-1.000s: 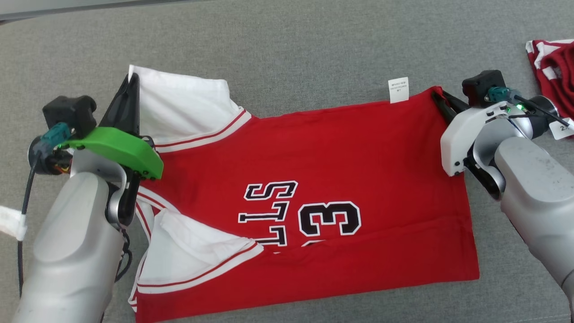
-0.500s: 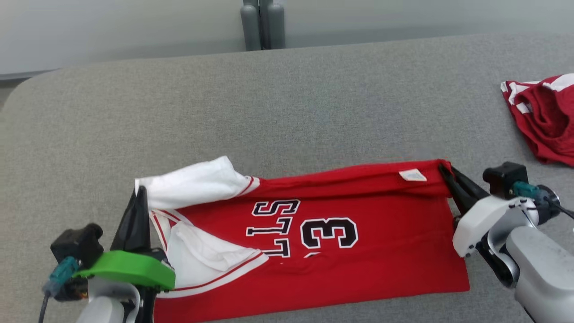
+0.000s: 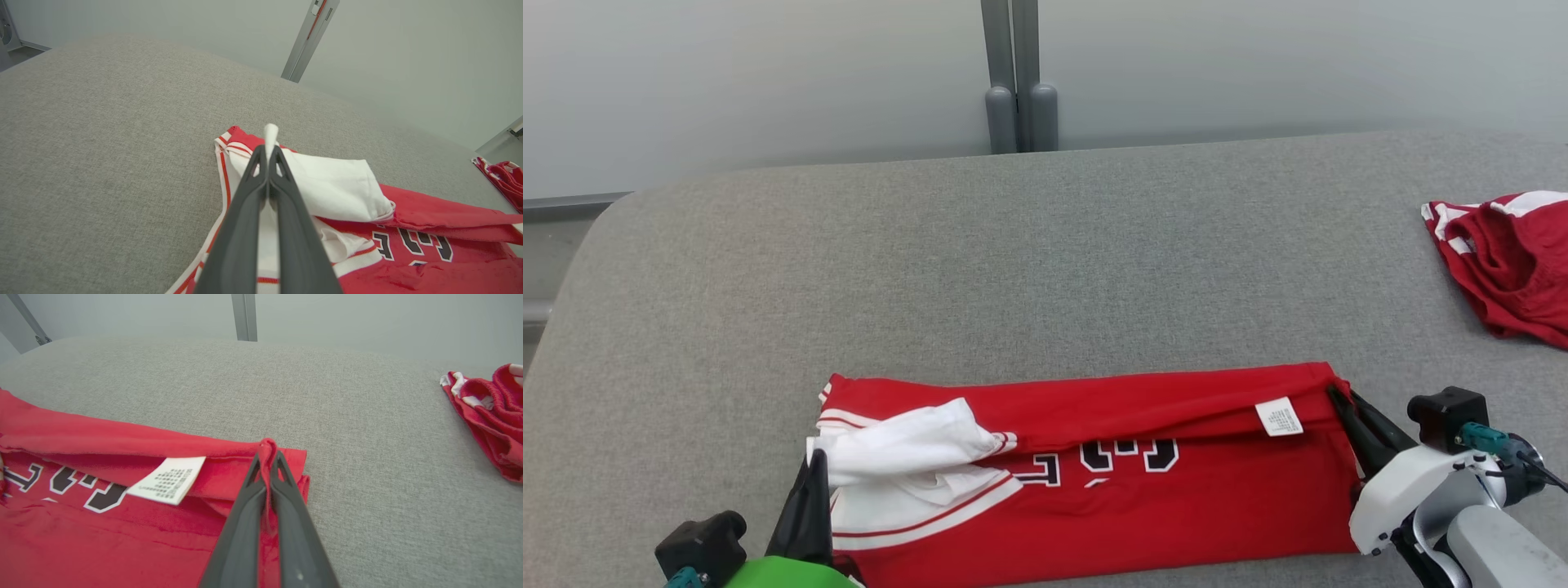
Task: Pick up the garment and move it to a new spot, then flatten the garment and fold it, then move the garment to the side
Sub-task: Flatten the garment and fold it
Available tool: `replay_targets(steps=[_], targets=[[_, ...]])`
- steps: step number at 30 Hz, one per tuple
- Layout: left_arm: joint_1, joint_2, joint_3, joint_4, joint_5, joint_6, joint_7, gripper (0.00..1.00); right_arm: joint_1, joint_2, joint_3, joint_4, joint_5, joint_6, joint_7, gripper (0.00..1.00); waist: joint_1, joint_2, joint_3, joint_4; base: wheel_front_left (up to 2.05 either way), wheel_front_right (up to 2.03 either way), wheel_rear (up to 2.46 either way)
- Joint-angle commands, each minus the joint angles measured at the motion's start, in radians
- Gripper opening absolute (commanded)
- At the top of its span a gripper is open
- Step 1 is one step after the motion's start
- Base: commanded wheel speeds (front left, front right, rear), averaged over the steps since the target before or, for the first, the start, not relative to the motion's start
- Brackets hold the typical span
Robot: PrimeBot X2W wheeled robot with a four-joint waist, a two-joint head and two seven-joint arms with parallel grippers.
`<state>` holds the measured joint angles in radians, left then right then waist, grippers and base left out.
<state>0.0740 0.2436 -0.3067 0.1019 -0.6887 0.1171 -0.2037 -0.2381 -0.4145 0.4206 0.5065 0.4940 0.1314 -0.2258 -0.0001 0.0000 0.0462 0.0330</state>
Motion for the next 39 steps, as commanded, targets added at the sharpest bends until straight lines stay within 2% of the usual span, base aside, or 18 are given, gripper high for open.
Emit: replay_targets(steps=[1, 3, 5, 6, 7, 8, 9, 16, 22, 26, 29, 39], targets=[[0.018, -0.003, -0.002, 0.01, -0.009, -0.005, -0.004, 0.0, 0.025, 0.011, -0.019, -0.01, -0.009, -0.001, 0.001, 0.0, 0.0001, 0.0, -0.006, 0.001, 0.0, 0.0, 0.0], [0.026, -0.006, -0.006, 0.024, -0.012, -0.013, -0.009, 0.0, 0.049, 0.021, -0.045, -0.019, -0.026, -0.001, -0.001, 0.0, 0.0001, 0.0, -0.013, 0.002, 0.0, 0.0, 0.0], [0.034, -0.015, -0.007, 0.031, -0.026, -0.027, -0.013, 0.0, 0.073, 0.035, -0.081, -0.027, -0.04, -0.001, -0.009, 0.32, 0.0001, 0.0, -0.019, 0.003, 0.0, 0.0, 0.0], [0.039, -0.018, -0.005, 0.035, -0.032, -0.033, -0.019, 0.15, 0.087, 0.045, -0.097, -0.029, -0.045, -0.001, -0.013, 0.51, 0.0001, 0.0, -0.023, 0.003, 0.0, 0.0, 0.0], [0.047, -0.019, -0.002, 0.037, -0.036, -0.041, -0.023, 0.37, 0.105, 0.055, -0.117, -0.034, -0.052, -0.001, -0.017, 0.88, 0.0001, 0.0, -0.027, 0.004, 0.0, 0.0, 0.0], [0.055, -0.02, 0.0, 0.038, -0.036, -0.048, -0.027, 0.69, 0.119, 0.064, -0.133, -0.038, -0.057, -0.001, -0.019, 1.0, 0.0001, 0.0, -0.03, 0.004, 0.0, 0.0, 0.0], [0.067, -0.023, 0.004, 0.037, -0.042, -0.057, -0.033, 1.0, 0.137, 0.073, -0.153, -0.046, -0.063, -0.001, -0.023, 1.0, 0.0001, 0.0, -0.034, 0.004, 0.0, 0.0, 0.0], [0.156, -0.03, 0.065, -0.003, -0.073, -0.1, -0.055, 1.0, 0.253, 0.122, -0.289, -0.101, -0.106, -0.001, -0.035, 1.0, 0.0001, 0.0, -0.05, 0.002, 0.0, 0.0, 0.0], [0.141, -0.041, 0.114, -0.033, -0.011, -0.086, -0.061, 1.0, 0.288, 0.157, -0.376, -0.146, -0.148, -0.001, -0.038, 1.0, 0.0001, 0.0, -0.057, 0.004, 0.0, 0.0, 0.0], [0.101, -0.05, 0.134, -0.039, 0.05, -0.064, -0.061, 1.0, 0.271, 0.181, -0.398, -0.158, -0.167, -0.001, 0.0, 1.0, 0.0001, 0.0, -0.06, 0.007, 0.0, 0.0, 0.0], [0.069, -0.068, 0.155, -0.03, 0.087, -0.043, -0.061, 1.0, 0.245, 0.198, -0.393, -0.138, -0.166, -0.001, 0.056, 1.0, 0.0001, 0.0, -0.063, 0.009, 0.0, 0.0, 0.0], [0.044, -0.107, 0.21, 0.014, 0.155, -0.037, -0.061, 1.0, 0.151, 0.234, -0.39, 0.023, -0.198, -0.001, 0.217, 1.0, 0.0001, 0.0, -0.065, 0.039, 0.0, 0.0, 0.0]])
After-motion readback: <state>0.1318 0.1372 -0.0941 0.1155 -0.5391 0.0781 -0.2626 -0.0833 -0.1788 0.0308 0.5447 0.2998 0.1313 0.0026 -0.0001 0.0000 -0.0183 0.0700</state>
